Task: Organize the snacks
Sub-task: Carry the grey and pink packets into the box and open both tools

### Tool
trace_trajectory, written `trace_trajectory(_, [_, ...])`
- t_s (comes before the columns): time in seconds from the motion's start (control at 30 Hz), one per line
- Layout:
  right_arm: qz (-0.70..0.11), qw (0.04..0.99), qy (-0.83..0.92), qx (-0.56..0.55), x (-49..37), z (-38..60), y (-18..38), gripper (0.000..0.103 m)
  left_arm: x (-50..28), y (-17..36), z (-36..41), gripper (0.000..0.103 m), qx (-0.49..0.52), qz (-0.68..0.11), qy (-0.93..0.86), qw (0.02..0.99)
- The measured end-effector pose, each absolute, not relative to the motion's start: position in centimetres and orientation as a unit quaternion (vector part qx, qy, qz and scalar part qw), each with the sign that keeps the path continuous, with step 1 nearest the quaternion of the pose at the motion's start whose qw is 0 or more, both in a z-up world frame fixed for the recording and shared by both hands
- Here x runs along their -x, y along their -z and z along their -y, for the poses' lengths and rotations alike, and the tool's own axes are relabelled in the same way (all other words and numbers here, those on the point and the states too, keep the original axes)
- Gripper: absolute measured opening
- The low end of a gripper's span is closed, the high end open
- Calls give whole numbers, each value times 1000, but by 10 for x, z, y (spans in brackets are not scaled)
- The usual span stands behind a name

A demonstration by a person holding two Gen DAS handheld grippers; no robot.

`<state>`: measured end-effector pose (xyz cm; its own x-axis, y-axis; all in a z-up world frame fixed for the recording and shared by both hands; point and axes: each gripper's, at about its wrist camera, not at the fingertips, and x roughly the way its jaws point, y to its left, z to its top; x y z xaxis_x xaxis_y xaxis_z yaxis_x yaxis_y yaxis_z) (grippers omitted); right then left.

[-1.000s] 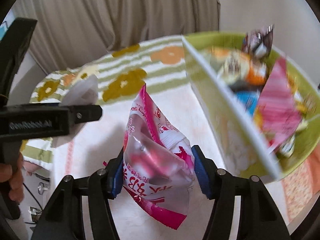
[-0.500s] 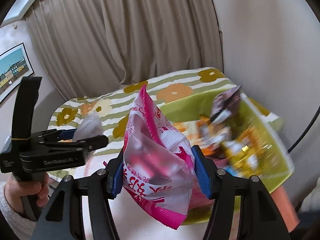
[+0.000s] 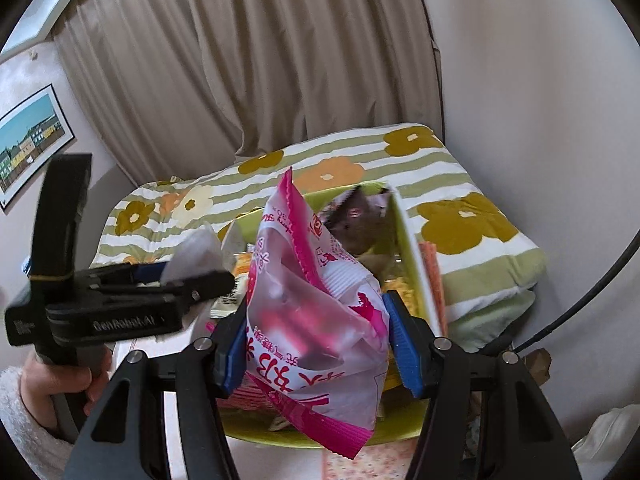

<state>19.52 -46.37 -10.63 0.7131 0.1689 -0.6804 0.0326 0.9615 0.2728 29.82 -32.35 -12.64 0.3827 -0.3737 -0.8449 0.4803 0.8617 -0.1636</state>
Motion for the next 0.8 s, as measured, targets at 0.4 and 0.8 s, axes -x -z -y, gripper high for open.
trace_trajectory(0.4, [-394, 907, -35, -142, -198, 482, 117, 57, -280, 126, 291, 93, -53, -487, 208, 846])
trace_trajectory(0.8, [-427, 895, -70, -111, -240, 477, 116, 57, -270, 127, 264, 93, -50, -485, 156, 859])
